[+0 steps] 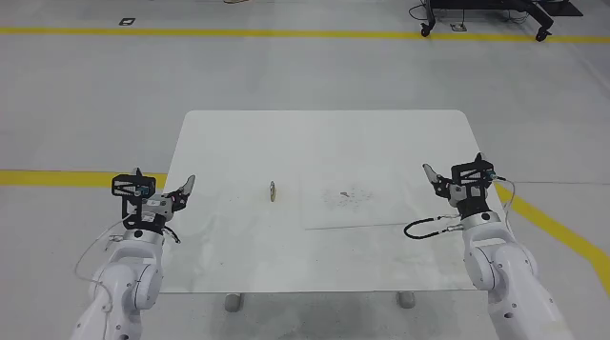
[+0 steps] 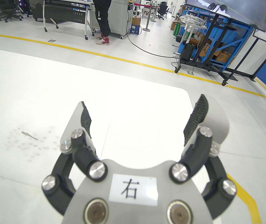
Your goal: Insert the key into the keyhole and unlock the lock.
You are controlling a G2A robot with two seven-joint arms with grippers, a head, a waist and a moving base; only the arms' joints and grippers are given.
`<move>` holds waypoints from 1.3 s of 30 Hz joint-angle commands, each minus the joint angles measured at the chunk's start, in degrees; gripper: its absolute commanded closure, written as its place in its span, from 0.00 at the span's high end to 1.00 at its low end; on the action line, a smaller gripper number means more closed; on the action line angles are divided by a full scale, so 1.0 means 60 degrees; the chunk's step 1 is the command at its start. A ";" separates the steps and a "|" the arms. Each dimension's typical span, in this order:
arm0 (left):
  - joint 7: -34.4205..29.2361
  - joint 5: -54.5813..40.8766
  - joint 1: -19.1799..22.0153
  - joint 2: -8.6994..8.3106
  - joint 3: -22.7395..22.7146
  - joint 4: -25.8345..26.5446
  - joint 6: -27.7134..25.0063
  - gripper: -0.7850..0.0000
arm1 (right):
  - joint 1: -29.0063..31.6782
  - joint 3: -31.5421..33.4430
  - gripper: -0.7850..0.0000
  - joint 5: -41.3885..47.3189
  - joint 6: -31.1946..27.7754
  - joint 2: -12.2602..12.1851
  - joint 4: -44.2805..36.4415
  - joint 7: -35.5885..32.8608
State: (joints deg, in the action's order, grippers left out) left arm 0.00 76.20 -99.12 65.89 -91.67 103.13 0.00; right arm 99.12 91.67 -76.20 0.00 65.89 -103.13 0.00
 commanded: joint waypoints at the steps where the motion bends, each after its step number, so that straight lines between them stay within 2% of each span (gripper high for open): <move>1: 0.0000 0.0000 0.0000 0.0000 0.0000 0.0000 0.0000 1.00 | 0.0000 0.0000 1.00 0.0000 0.0000 0.0000 0.0000 0.0000; 33: 0.0000 0.0000 0.0000 0.0000 0.0000 0.0000 0.0000 1.00 | -0.0001 0.0006 1.00 -0.0048 0.0012 -0.0001 0.0013 -0.0002; 35: 0.0000 0.0000 0.0000 0.0000 0.0000 0.0000 0.0000 1.00 | -0.0012 -0.0048 1.00 -0.0525 0.0168 -0.0002 0.0008 -0.0119; 39: 0.0000 0.0000 0.0000 0.0000 0.0000 0.0000 0.0000 1.00 | -0.0197 -0.0665 1.00 -0.0334 -0.0216 0.0060 0.0064 -0.0817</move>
State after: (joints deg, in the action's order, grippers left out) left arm 0.00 76.20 -99.12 65.89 -91.67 103.13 0.00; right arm 98.26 88.89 -78.31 -0.69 66.16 -102.99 -3.54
